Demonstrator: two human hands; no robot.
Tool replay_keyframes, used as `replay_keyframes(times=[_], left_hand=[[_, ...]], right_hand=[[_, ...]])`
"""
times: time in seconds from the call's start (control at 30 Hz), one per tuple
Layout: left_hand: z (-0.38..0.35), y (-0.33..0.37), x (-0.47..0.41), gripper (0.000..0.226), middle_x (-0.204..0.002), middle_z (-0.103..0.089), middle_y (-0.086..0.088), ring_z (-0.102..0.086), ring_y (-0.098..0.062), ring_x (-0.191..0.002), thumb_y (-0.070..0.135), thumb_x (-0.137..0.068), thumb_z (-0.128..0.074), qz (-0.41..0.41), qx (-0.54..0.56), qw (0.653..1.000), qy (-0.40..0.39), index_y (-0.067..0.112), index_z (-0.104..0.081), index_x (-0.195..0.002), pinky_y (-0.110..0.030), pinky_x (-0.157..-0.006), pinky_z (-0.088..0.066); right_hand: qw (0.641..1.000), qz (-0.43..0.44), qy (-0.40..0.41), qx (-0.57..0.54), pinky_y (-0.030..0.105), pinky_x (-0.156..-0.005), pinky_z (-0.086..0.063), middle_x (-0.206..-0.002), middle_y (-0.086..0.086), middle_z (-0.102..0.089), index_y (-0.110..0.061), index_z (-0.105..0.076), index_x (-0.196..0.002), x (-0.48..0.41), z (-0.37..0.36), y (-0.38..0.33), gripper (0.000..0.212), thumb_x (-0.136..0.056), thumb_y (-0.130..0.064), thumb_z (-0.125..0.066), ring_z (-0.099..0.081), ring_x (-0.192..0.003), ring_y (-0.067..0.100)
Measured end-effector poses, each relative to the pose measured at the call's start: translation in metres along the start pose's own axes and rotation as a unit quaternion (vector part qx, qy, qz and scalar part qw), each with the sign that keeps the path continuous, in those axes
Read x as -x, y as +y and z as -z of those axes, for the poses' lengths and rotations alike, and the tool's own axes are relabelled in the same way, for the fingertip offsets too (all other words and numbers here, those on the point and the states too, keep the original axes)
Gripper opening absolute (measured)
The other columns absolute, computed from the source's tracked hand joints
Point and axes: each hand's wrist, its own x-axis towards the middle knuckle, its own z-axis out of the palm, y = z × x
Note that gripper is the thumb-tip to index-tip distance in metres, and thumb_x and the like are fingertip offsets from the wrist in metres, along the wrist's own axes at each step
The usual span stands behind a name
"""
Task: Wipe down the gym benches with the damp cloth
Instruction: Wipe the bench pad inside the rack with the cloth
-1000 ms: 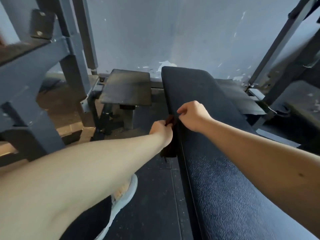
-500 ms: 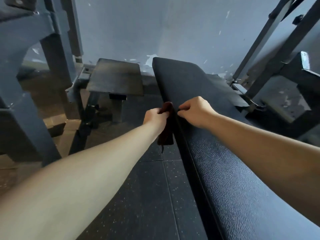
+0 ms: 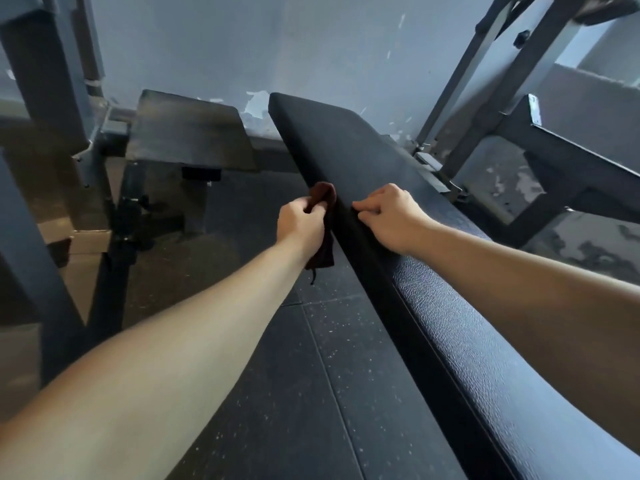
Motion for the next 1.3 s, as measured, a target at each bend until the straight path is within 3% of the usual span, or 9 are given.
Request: replay_keyframes(times=[0.17,0.3,0.47,0.6,0.77,0.93,1.07,1.2,1.3], left_hand=[[0.003,-0.001,-0.003,0.023,-0.088,-0.071,0.0,-0.068,-0.016,-0.084,0.041,-0.099,-0.06,-0.029,-0.021,0.999,-0.012,0.02,-0.071,-0.097,-0.031,-0.075,-0.054],[0.001,-0.004,-0.01,0.026,-0.091,-0.072,0.001,-0.068,-0.016,-0.084,0.041,-0.099,-0.06,-0.049,-0.024,0.998,-0.006,0.02,-0.074,-0.106,-0.029,-0.073,-0.056],[-0.015,-0.004,-0.04,0.033,-0.104,-0.065,-0.002,-0.067,-0.024,-0.092,0.042,-0.099,-0.06,-0.02,-0.029,0.997,0.073,0.017,-0.074,-0.114,-0.037,-0.084,-0.057],[-0.028,-0.005,-0.041,0.024,-0.103,-0.06,-0.004,-0.063,-0.022,-0.093,0.027,-0.102,-0.057,-0.041,-0.042,0.989,0.139,0.008,-0.071,-0.106,-0.03,-0.079,-0.047],[-0.027,-0.017,0.028,0.015,-0.09,-0.051,0.011,-0.055,0.008,-0.082,0.016,-0.101,-0.056,-0.145,-0.02,0.984,0.101,0.019,-0.064,-0.089,-0.007,-0.069,-0.038],[-0.018,-0.02,0.066,0.027,-0.089,-0.054,0.007,-0.056,0.003,-0.084,0.011,-0.099,-0.06,-0.164,-0.025,0.985,0.037,0.032,-0.063,-0.082,-0.006,-0.072,-0.039],[-0.021,-0.023,0.029,0.013,-0.09,-0.058,0.002,-0.057,-0.002,-0.081,0.013,-0.098,-0.06,-0.168,-0.035,0.982,0.084,0.014,-0.07,-0.088,-0.006,-0.07,-0.039],[-0.026,-0.019,0.002,0.018,-0.093,-0.059,0.001,-0.053,-0.004,-0.076,0.026,-0.1,-0.059,-0.115,-0.018,0.986,0.119,0.015,-0.066,-0.087,-0.003,-0.063,-0.037],[-0.026,-0.018,0.019,0.012,-0.095,-0.055,0.001,-0.051,-0.001,-0.078,0.014,-0.1,-0.055,-0.13,-0.018,0.984,0.122,0.015,-0.062,-0.09,0.0,-0.066,-0.034]], right_hand=[[0.999,0.023,-0.019,0.034,0.048,-0.116,-0.034,-0.126,-0.006,-0.052,-0.034,-0.071,-0.129,-0.002,0.001,0.006,0.03,-0.101,-0.033,-0.059,-0.043,-0.133,0.026],[0.999,0.023,-0.015,0.038,0.044,-0.116,-0.031,-0.119,-0.014,-0.044,-0.038,-0.068,-0.132,0.002,0.001,0.007,0.03,-0.104,-0.037,-0.055,-0.037,-0.132,0.02],[0.999,0.015,-0.014,0.029,0.039,-0.114,-0.03,-0.118,-0.015,-0.043,-0.042,-0.069,-0.129,0.001,-0.001,0.006,0.029,-0.103,-0.038,-0.056,-0.038,-0.13,0.018],[0.999,0.018,-0.006,0.029,0.039,-0.111,-0.03,-0.118,-0.015,-0.044,-0.039,-0.071,-0.125,-0.001,-0.004,0.006,0.028,-0.104,-0.033,-0.055,-0.037,-0.129,0.018],[0.999,0.031,-0.004,0.035,0.04,-0.111,-0.031,-0.126,-0.009,-0.049,-0.035,-0.073,-0.124,-0.002,-0.005,0.006,0.027,-0.104,-0.031,-0.055,-0.038,-0.128,0.019],[0.998,0.035,-0.01,0.042,0.038,-0.108,-0.031,-0.125,-0.009,-0.049,-0.034,-0.073,-0.123,-0.003,-0.005,0.006,0.026,-0.104,-0.031,-0.055,-0.039,-0.127,0.019],[0.999,0.026,-0.009,0.046,0.038,-0.109,-0.03,-0.129,-0.008,-0.049,-0.034,-0.073,-0.123,0.0,-0.004,0.001,0.027,-0.105,-0.03,-0.054,-0.037,-0.13,0.02],[0.998,0.02,-0.015,0.057,0.043,-0.115,-0.03,-0.133,-0.005,-0.049,-0.034,-0.074,-0.121,0.001,-0.002,-0.002,0.027,-0.104,-0.029,-0.053,-0.036,-0.134,0.022],[0.997,0.029,-0.022,0.064,0.047,-0.116,-0.032,-0.133,-0.001,-0.049,-0.033,-0.073,-0.125,-0.002,-0.002,-0.001,0.029,-0.103,-0.029,-0.054,-0.039,-0.134,0.025]])
